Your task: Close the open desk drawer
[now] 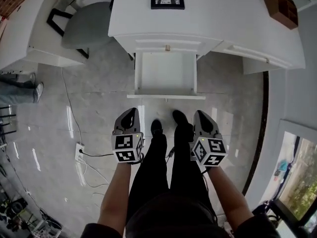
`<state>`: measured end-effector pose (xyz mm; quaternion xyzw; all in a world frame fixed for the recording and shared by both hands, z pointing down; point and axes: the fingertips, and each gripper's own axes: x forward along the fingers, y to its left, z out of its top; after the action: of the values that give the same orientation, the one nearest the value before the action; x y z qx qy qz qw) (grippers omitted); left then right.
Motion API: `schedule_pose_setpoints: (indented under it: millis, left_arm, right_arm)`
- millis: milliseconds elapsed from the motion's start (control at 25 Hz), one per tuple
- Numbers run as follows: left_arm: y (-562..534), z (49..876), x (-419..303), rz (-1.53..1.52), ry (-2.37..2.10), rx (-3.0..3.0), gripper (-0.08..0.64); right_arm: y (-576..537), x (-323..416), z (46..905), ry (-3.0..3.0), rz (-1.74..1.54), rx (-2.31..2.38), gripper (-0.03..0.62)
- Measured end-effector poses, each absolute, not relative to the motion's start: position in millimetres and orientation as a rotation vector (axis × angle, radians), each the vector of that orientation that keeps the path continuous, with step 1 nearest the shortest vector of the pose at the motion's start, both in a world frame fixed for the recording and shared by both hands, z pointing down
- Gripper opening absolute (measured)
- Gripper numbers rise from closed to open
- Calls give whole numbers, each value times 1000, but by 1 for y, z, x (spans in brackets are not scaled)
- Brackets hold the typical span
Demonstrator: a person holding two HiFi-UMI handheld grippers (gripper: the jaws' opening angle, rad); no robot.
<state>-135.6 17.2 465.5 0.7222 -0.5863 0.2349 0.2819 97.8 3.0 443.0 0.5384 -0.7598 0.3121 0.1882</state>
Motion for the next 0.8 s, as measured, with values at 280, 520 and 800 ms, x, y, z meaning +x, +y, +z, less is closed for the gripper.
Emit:
schedule_pose_setpoints:
  millis: [280, 520, 800]
  left_arm:
    - [22, 526, -124, 655, -1435, 2004, 9]
    - [28, 572, -117, 661, -1392, 2006, 9]
    - [24, 609, -122, 655, -1412, 1969, 9]
  right_arm:
    - [10, 97, 500, -2056, 886, 1608, 5]
    - [17, 104, 549, -1997, 912, 1634, 5]
    - [20, 103, 595, -1965, 927, 1605, 5]
